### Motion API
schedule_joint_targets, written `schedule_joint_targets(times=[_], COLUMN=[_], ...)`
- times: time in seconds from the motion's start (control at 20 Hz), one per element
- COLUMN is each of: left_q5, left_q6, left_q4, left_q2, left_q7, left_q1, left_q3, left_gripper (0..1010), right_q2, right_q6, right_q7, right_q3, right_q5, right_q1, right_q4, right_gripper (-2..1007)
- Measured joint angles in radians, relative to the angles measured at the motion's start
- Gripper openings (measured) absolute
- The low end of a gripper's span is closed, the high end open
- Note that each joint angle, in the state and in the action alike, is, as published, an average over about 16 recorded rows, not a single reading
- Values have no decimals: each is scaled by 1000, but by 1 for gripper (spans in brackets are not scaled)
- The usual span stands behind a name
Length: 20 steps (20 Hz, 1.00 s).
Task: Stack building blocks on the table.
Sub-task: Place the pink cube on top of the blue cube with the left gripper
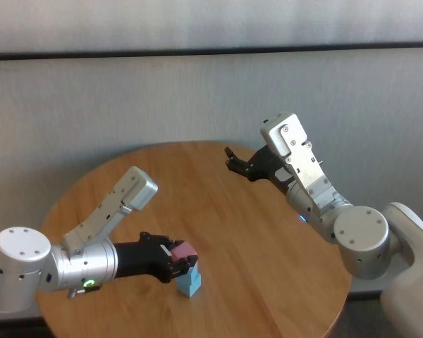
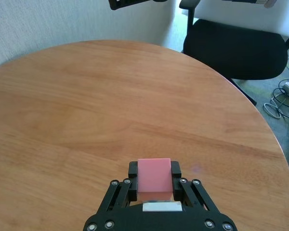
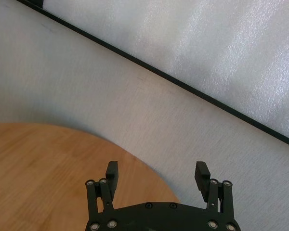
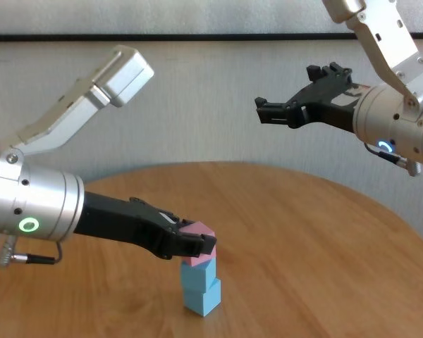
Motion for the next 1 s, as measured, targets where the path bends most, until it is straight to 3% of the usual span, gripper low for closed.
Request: schedule_joint_targets(times=[1.0], left_q5=[19], left_q6=[-19], left_q4=[19], left_q2=[-8], left_q7=[-18], left_q1=[-10], left_q3=[2], left_gripper=[398], right_q2=[0], right_q6=[0], right_q7=[0], right_q3=[0], right_q5=[0], right_q1=[0], right_q4=[0], right_gripper=[1001])
